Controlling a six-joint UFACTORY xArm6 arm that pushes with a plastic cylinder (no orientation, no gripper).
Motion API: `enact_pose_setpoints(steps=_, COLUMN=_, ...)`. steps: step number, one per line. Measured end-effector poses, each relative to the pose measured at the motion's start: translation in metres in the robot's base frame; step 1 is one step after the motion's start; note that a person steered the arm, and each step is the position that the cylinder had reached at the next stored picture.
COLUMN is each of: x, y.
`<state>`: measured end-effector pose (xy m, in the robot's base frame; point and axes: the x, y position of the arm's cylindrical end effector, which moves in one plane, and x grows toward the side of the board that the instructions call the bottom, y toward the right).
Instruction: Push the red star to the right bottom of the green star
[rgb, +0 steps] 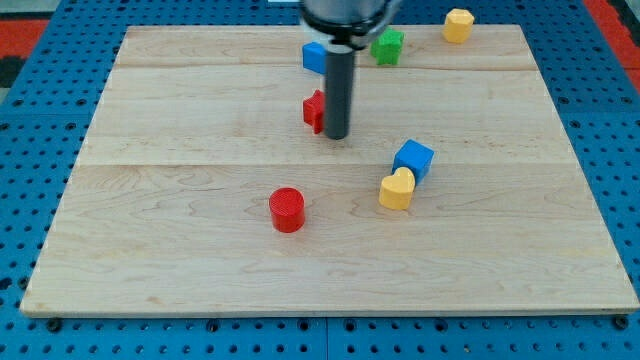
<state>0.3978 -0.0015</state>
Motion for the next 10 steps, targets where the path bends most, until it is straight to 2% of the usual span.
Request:
enact_pose_setpoints(steps=1, x=-0.004, y=-0.059)
enact_pose_setpoints(steps=2, x=-0.038, y=-0.035)
enact_pose_setpoints(steps=3, x=-0.047, y=0.029)
enact_pose_setpoints(steps=4, x=-0.047, y=0.050)
enact_pose_setpoints(steps=5, x=-0.030, y=0.049)
enact_pose_setpoints(steps=6, x=0.005, y=0.056)
enact_pose_setpoints(steps=7, x=0.010, y=0.080)
enact_pose_setpoints(steps=8, x=-0.029, y=0.106)
enact_pose_setpoints(steps=9, x=-0.041, y=0.107)
enact_pose_setpoints(steps=10, x=-0.025, y=0.072)
